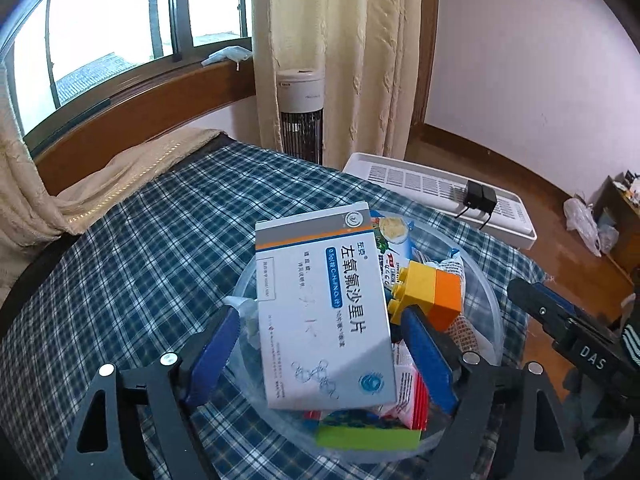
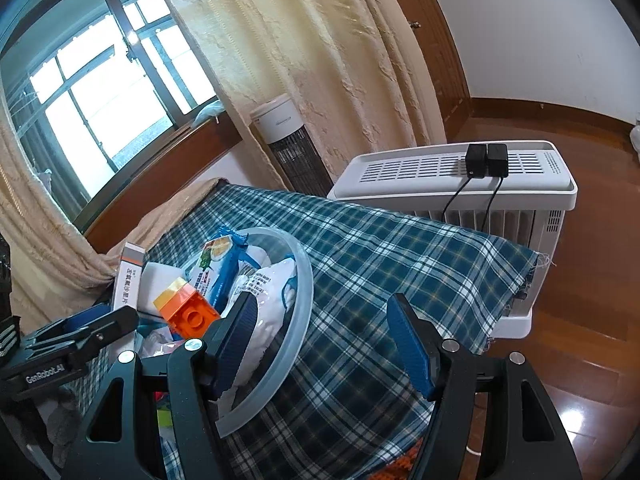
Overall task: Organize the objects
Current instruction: 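Lower the medicine box into the bowl and open the left gripper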
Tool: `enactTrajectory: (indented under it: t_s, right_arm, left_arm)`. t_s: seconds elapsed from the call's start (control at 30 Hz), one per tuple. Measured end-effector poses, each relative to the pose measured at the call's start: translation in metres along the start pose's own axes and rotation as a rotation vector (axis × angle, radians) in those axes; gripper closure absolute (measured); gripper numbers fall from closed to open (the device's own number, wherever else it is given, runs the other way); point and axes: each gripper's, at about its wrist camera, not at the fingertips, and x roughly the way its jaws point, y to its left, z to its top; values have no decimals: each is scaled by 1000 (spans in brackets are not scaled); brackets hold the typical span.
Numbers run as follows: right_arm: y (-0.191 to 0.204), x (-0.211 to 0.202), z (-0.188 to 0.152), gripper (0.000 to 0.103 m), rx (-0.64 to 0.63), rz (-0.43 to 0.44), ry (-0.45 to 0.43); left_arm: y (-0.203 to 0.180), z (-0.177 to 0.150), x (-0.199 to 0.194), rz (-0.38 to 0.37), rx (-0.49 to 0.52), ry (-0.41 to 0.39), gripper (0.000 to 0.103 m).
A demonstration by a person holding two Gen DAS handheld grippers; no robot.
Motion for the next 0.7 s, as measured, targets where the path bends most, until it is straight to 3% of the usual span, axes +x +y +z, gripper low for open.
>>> enactTrajectory:
  t_s: [0.17, 0.7]
  right_arm:
    - [8, -4, -2, 34, -18, -2, -2]
    - [40, -17, -7, 34, -83, -2, -11]
  left_arm:
    - [10, -5, -10, -1, -24, -14, 12]
    - [54, -25, -25, -13, -131, -28, 12]
